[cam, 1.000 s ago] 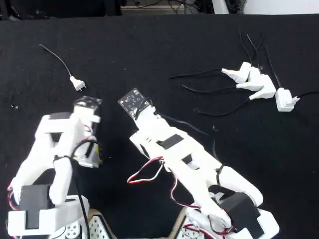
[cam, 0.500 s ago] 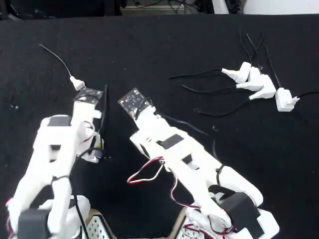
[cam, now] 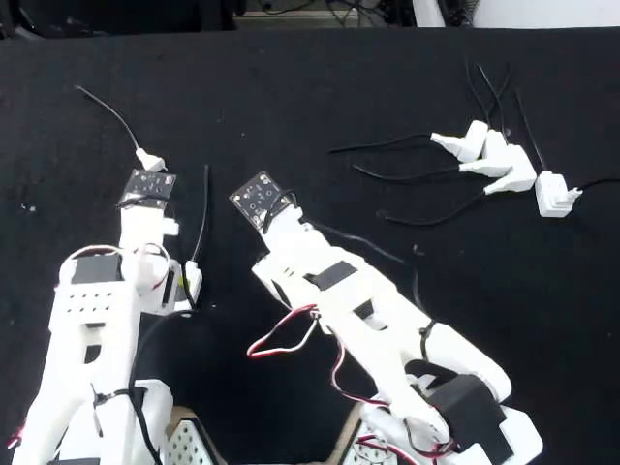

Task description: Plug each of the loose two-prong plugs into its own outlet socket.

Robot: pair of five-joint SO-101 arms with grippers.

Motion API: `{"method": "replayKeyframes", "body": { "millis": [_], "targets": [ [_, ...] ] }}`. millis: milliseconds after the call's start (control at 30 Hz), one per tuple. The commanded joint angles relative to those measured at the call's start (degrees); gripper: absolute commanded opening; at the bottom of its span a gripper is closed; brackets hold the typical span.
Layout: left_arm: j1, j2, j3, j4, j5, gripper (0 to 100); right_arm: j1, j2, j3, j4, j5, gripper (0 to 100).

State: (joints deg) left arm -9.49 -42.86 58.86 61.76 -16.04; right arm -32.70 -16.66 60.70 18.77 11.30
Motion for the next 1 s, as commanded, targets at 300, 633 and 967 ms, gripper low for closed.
{"method": "replayKeyframes", "body": {
  "millis": [300, 633, 967],
  "targets": [
    [-9.2, 15.2, -2.7, -12.4, -1.0, 22, -0.6, -2.7, -0.1, -1.2, 0.3, 26.6],
    [-11.3, 20.0, -5.0, -12.7, -1.0, 22, -0.6, -2.7, -0.2, -1.2, 0.3, 26.6],
    [-19.2, 16.7, -8.0, -12.2, 3.3, 22, -0.6, -2.7, -0.3, -1.2, 0.3, 26.6]
  ]
}}
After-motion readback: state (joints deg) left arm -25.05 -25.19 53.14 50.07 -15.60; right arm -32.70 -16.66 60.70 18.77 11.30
